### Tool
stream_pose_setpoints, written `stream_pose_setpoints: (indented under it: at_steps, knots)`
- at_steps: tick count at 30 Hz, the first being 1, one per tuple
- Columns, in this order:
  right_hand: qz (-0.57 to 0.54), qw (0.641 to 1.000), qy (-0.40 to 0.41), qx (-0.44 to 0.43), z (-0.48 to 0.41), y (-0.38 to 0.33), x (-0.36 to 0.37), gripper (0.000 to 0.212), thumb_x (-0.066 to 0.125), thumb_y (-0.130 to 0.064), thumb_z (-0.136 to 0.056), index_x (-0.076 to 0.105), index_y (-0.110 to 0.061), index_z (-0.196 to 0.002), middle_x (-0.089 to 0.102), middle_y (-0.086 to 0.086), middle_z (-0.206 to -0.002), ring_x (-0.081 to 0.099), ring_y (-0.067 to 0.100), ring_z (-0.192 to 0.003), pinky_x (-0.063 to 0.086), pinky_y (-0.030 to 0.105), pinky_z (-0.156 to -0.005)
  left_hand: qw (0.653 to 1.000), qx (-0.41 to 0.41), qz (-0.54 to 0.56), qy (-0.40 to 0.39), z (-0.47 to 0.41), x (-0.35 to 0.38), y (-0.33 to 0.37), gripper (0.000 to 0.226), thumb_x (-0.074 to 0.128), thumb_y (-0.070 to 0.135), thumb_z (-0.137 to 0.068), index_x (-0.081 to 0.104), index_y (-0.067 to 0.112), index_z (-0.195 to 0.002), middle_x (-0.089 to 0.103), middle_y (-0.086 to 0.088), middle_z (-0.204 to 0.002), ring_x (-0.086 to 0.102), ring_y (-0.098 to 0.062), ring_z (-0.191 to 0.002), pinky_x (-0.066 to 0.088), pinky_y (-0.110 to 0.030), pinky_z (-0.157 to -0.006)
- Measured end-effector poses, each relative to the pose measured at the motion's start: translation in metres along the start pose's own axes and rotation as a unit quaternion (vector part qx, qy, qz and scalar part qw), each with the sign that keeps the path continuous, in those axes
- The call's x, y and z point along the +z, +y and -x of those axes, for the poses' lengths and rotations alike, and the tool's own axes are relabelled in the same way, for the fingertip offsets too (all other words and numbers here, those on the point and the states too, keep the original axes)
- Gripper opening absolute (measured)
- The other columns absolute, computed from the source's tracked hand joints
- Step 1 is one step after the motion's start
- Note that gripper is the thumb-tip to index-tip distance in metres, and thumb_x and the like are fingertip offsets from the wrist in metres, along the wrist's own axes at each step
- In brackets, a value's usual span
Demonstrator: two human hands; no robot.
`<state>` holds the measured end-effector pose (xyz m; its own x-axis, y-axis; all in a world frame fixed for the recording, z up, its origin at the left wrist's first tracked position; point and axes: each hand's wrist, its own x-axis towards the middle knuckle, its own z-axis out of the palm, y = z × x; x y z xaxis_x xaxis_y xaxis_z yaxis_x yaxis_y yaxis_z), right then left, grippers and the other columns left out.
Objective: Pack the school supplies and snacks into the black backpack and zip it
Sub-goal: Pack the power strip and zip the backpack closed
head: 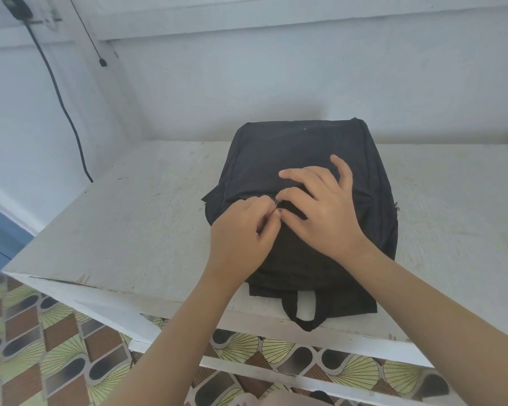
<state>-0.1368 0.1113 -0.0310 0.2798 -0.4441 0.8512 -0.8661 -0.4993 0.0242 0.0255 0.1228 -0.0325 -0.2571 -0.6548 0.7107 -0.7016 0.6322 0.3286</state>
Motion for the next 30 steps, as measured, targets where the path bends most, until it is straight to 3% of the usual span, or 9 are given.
stream_pose_setpoints:
  at_steps: [5, 10, 13, 17, 19, 23, 30]
  knots:
    - [-0.012, 0.998, 0.028, 0.046, 0.001, -0.002, 0.000, 0.010, 0.070, -0.022, -0.082, 0.073, -0.018, -0.073, 0.068, 0.000, -0.110, 0.053, 0.016, -0.104, 0.019, 0.048, -0.109, 0.999, -0.017, 0.027, -0.004, 0.006, 0.004, -0.012, 0.022, 0.054, 0.037, -0.087, 0.066, 0.019, -0.092, 0.059, 0.010, -0.083, 0.047, -0.001, -0.078, 0.038, -0.007, -0.072]
    - [-0.067, 0.983, 0.025, 0.167, 0.006, -0.010, -0.003, 0.013, 0.068, -0.026, -0.080, 0.070, -0.019, -0.069, 0.064, 0.000, -0.118, 0.053, 0.015, -0.112, 0.018, 0.045, -0.112, 0.994, -0.095, 0.031, 0.050, -0.002, 0.006, -0.023, 0.033, 0.059, 0.036, -0.083, 0.063, 0.021, -0.113, 0.057, 0.003, -0.117, 0.039, 0.001, -0.109, 0.035, -0.022, -0.095]
    - [-0.080, 0.971, 0.027, 0.223, 0.013, -0.011, -0.007, 0.017, 0.063, -0.029, -0.080, 0.065, -0.019, -0.067, 0.061, -0.001, -0.122, 0.051, 0.015, -0.115, 0.015, 0.042, -0.113, 0.991, -0.122, 0.039, 0.034, -0.011, 0.003, -0.028, 0.038, 0.065, 0.038, -0.078, 0.061, 0.026, -0.114, 0.055, 0.006, -0.122, 0.034, 0.006, -0.109, 0.031, -0.019, -0.096]
    - [-0.079, 0.966, 0.027, 0.243, 0.018, -0.011, -0.011, 0.017, 0.064, -0.029, -0.079, 0.065, -0.018, -0.066, 0.061, 0.000, -0.123, 0.051, 0.016, -0.116, 0.018, 0.046, -0.112, 0.988, -0.140, 0.062, -0.006, -0.019, 0.004, -0.031, 0.044, 0.065, 0.045, -0.074, 0.058, 0.032, -0.115, 0.048, 0.019, -0.121, 0.034, 0.005, -0.110, 0.024, -0.011, -0.095]
    - [-0.079, 0.968, 0.021, 0.238, 0.019, -0.011, -0.012, 0.015, 0.066, -0.027, -0.079, 0.066, -0.018, -0.066, 0.061, 0.001, -0.124, 0.050, 0.015, -0.117, 0.019, 0.047, -0.112, 0.985, -0.155, 0.068, -0.022, -0.023, 0.007, -0.031, 0.053, 0.067, 0.049, -0.071, 0.054, 0.034, -0.119, 0.046, 0.022, -0.122, 0.038, 0.000, -0.112, 0.026, -0.015, -0.096]
    - [-0.090, 0.969, 0.012, 0.228, 0.019, -0.016, -0.012, 0.017, 0.064, -0.028, -0.080, 0.067, -0.017, -0.067, 0.060, 0.001, -0.125, 0.051, 0.017, -0.116, 0.019, 0.045, -0.112, 0.981, -0.185, 0.029, -0.049, -0.030, 0.010, -0.030, 0.073, 0.076, 0.052, -0.066, 0.046, 0.030, -0.128, 0.048, 0.007, -0.133, 0.042, -0.014, -0.120, 0.029, -0.027, -0.096]
    - [-0.091, 0.973, 0.005, 0.214, 0.017, -0.022, -0.009, 0.017, 0.064, -0.025, -0.080, 0.066, -0.016, -0.067, 0.060, 0.002, -0.124, 0.049, 0.015, -0.116, 0.019, 0.044, -0.111, 0.973, -0.210, -0.087, -0.035, -0.032, 0.017, -0.023, 0.072, 0.068, 0.056, -0.071, 0.043, 0.026, -0.131, 0.048, 0.001, -0.135, 0.043, -0.021, -0.123, 0.033, -0.038, -0.099]
